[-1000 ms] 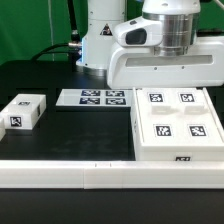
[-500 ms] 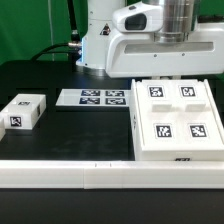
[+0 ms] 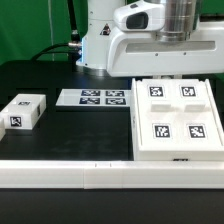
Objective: Assemble cabinet
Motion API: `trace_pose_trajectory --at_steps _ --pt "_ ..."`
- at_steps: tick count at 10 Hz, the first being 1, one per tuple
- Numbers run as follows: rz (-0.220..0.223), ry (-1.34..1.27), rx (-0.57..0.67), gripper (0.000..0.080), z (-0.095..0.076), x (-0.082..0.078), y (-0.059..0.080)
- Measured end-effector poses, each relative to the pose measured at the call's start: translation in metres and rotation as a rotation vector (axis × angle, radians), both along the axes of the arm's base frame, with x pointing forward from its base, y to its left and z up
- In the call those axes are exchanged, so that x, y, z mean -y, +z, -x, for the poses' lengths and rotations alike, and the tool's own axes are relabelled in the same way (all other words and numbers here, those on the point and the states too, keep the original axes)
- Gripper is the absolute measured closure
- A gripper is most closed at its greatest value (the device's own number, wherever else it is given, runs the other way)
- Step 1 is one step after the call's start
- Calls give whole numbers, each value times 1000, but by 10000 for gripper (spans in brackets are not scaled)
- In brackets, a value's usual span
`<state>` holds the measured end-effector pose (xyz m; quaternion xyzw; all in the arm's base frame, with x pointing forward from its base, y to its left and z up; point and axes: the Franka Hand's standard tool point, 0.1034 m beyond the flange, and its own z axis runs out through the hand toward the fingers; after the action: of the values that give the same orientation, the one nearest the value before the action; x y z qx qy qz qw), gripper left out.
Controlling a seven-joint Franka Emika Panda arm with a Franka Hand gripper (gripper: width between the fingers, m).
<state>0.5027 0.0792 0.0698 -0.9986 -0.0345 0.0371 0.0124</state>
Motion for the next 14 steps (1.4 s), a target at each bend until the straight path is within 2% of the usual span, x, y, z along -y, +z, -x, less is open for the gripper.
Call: trace_pose_trajectory --at_steps 4,9,10,12,13,14 --pt "3 9 -9 797 -9 4 25" --pt "3 12 -10 797 -11 3 26" --pt "3 17 -12 797 -12 5 31" --pt "8 18 -42 797 -15 7 49" --pt "8 17 -47 797 -21 9 55" --pt "8 19 -45 797 -19 8 53"
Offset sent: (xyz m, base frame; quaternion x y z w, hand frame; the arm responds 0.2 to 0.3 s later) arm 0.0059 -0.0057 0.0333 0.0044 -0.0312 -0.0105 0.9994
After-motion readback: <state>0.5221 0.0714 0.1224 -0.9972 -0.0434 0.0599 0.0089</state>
